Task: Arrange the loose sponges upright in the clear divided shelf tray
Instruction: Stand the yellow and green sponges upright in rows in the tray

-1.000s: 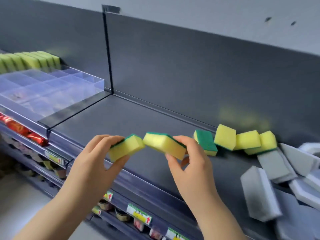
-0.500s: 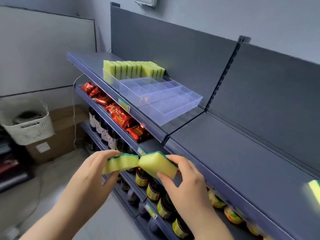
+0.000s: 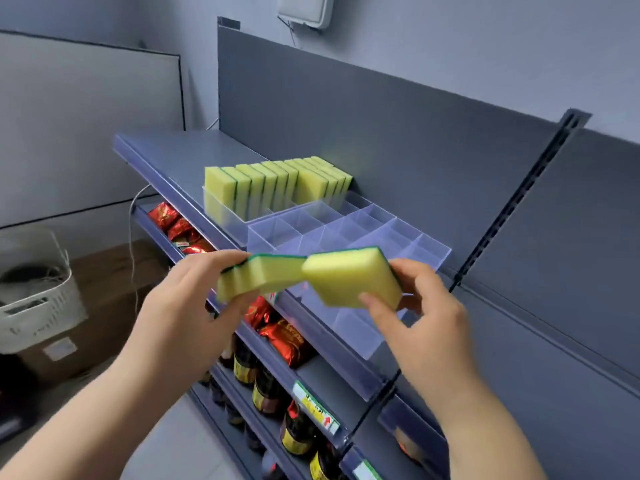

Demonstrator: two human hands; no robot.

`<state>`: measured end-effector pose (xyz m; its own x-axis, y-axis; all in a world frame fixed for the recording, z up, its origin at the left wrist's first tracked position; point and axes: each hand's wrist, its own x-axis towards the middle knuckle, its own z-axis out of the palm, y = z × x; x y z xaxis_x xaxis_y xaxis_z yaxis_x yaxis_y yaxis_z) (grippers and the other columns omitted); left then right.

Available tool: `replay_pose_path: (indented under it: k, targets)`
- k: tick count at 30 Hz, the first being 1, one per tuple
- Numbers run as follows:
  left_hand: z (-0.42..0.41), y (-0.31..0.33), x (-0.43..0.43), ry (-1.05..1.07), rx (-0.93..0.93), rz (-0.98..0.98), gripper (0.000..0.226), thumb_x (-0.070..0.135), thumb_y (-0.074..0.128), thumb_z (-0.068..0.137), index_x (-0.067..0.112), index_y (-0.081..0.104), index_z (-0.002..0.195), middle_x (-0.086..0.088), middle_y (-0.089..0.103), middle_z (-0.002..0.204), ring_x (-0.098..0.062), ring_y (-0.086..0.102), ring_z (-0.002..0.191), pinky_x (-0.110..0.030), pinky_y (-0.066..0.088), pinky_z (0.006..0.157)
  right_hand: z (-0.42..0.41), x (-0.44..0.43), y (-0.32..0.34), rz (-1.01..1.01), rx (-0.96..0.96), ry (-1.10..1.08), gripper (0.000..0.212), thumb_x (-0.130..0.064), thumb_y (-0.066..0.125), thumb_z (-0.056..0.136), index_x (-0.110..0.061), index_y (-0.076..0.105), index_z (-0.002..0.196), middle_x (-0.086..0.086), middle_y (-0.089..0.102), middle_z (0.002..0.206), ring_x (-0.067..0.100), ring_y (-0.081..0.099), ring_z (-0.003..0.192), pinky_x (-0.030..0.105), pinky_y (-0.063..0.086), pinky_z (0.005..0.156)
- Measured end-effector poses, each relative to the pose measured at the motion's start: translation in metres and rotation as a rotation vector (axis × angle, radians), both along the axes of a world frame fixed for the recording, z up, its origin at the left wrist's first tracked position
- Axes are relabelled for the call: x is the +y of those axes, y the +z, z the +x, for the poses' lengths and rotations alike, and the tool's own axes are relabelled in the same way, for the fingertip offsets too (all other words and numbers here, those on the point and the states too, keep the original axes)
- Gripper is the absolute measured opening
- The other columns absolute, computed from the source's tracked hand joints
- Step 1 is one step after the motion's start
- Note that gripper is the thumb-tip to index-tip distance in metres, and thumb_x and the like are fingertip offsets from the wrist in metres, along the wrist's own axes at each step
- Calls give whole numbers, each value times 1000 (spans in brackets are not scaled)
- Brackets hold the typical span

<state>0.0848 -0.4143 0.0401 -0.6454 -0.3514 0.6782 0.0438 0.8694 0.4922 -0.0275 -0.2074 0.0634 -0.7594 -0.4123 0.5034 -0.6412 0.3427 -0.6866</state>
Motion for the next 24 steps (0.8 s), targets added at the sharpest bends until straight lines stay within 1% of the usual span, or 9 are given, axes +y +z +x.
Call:
replay_pose_path:
  k: [4, 7, 10, 12, 15, 18, 20, 22, 24]
  targets:
    - [-50, 25, -50, 55, 36, 44, 37, 18, 76, 73, 11, 64, 107, 8, 58, 89, -2, 47, 74, -21, 41, 69, -51, -41, 26, -12, 23, 9, 30, -26, 71, 76, -42, 52, 94, -17, 61, 91, 9, 57, 83, 16, 47, 71]
    - [-77, 32, -81, 54, 55, 26, 39, 21, 73, 71, 10, 64, 108, 8, 58, 89, -4, 51, 82, -11, 35, 72, -79, -68, 37, -1, 49, 8, 31, -27, 71, 75, -42, 53, 96, -16, 62, 91, 10, 58, 82, 17, 47, 70]
    - [-96, 30, -115, 19, 53, 109, 41, 14, 79, 72, 15, 62, 110, 19, 59, 88, 3, 52, 81, 2, 33, 75, -99, -93, 40, 18, 72, -13, 29, -36, 72, 76, -39, 55, 100, -17, 62, 90, 9, 58, 82, 18, 47, 71]
    - [-109, 29, -136, -23, 69, 219, 44, 11, 75, 73, 25, 59, 112, 24, 62, 93, 8, 55, 85, 3, 35, 75, -107, -106, 40, 31, 66, -50, 30, -36, 71, 74, -40, 55, 99, -18, 62, 92, 7, 58, 83, 17, 47, 72]
    - [-130, 28, -167, -88, 108, 331, 46, 19, 72, 75, 41, 53, 111, 31, 56, 107, 12, 56, 91, 1, 39, 77, -116, -125, 39, 78, 69, -123, 35, -24, 76, 73, -42, 55, 96, -22, 59, 98, 5, 57, 85, 13, 46, 73]
    - [-157, 28, -200, -248, 108, 422, 41, 35, 69, 75, 50, 51, 108, 27, 61, 107, 5, 59, 97, -9, 44, 86, -120, -146, 43, 187, 102, -187, 37, -25, 78, 72, -41, 55, 97, -17, 62, 93, 6, 57, 84, 10, 44, 74]
    - [-174, 28, -225, -363, 82, 434, 43, 45, 71, 76, 53, 49, 111, 21, 63, 106, -1, 60, 101, -21, 47, 92, -123, -163, 51, 277, 95, -236, 38, -24, 76, 71, -42, 55, 98, -15, 63, 91, 7, 57, 82, 12, 44, 75]
    - [-191, 27, -250, -475, 61, 461, 47, 48, 66, 74, 51, 48, 117, 13, 65, 106, -11, 62, 102, -36, 48, 95, -127, -181, 62, 338, 89, -296, 37, -25, 72, 71, -45, 53, 95, -16, 63, 92, 8, 57, 80, 15, 44, 76]
    - [-207, 24, -273, -581, 34, 488, 51, 49, 62, 72, 50, 47, 121, 7, 66, 105, -17, 63, 100, -45, 48, 93, -132, -202, 70, 331, 72, -365, 37, -25, 72, 71, -46, 52, 93, -21, 62, 93, 8, 58, 81, 17, 46, 78]
